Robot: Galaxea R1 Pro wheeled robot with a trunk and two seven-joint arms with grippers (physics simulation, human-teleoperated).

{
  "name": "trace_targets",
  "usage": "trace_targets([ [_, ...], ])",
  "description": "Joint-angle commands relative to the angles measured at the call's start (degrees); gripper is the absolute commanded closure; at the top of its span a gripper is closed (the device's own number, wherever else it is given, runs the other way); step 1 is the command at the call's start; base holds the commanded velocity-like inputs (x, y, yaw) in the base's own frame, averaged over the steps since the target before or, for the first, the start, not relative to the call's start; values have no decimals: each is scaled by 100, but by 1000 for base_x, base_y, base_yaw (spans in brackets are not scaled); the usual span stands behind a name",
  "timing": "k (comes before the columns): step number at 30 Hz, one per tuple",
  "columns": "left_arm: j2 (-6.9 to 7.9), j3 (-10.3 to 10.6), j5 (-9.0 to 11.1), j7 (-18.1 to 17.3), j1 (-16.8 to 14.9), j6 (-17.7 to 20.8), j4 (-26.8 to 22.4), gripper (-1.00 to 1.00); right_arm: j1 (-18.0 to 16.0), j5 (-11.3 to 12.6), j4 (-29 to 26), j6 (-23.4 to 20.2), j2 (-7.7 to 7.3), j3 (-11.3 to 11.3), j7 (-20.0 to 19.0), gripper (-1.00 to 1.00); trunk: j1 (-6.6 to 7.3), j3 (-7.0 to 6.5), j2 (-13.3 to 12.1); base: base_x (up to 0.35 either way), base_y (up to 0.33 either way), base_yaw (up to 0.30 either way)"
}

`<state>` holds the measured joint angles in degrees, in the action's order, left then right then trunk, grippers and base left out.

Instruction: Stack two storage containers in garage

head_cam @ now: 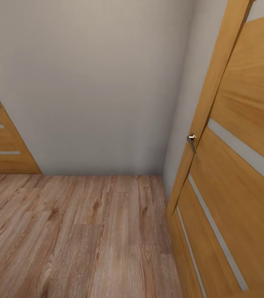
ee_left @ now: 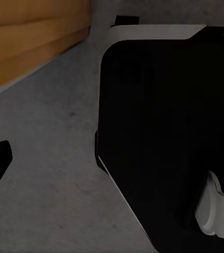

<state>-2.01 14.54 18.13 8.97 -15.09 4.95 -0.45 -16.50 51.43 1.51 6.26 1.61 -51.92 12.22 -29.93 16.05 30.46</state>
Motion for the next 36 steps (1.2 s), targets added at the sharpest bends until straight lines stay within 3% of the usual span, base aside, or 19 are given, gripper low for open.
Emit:
trace_targets([
  [1, -1, 49, 50, 23, -3, 24, -6, -100, -4, 52, 16, 24, 6, -46, 0, -100, -2, 8, 7, 42, -19, 0],
  [10, -1, 49, 51, 26, -3, 24, -6, -100, -4, 52, 16, 24, 6, -46, 0, -100, -2, 8, 7, 48, -30, 0],
  [23, 4, 48, 51, 24, -3, 24, -6, -100, -4, 52, 16, 24, 6, -46, 0, -100, -2, 8, 7, 257, -38, 0],
  [36, 8, 47, 51, 26, -3, 24, -2, -100, -4, 52, 16, 15, 6, -46, 0, -100, -2, 8, 7, 23, 0, 70],
])
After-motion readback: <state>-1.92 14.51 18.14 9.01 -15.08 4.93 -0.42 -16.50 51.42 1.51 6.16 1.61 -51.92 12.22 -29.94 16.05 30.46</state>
